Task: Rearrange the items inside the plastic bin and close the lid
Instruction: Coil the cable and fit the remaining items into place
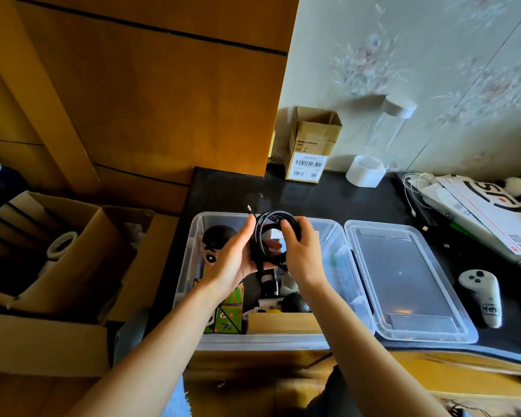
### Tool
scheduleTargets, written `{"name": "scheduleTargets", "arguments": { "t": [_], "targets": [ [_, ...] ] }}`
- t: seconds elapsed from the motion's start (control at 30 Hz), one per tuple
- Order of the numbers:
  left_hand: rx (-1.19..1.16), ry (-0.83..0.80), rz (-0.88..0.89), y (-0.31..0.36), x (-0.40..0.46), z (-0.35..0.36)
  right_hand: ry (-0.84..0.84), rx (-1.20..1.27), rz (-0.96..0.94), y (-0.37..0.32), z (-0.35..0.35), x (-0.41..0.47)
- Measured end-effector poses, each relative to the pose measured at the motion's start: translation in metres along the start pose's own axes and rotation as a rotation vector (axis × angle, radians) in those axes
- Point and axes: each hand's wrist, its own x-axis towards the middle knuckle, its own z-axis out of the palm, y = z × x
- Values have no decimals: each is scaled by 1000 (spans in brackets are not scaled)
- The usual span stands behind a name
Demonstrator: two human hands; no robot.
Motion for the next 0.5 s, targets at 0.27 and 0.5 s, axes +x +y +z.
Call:
{"name": "scheduleTargets", "arguments": {
  "t": [0.27,0.5],
  "targets": [
    [-9,91,161,2,1,-7,-190,173,415,8,-1,-5],
    [-69,84,197,7,-3,-6,-671,74,589,8,-22,-6]
  ]
}}
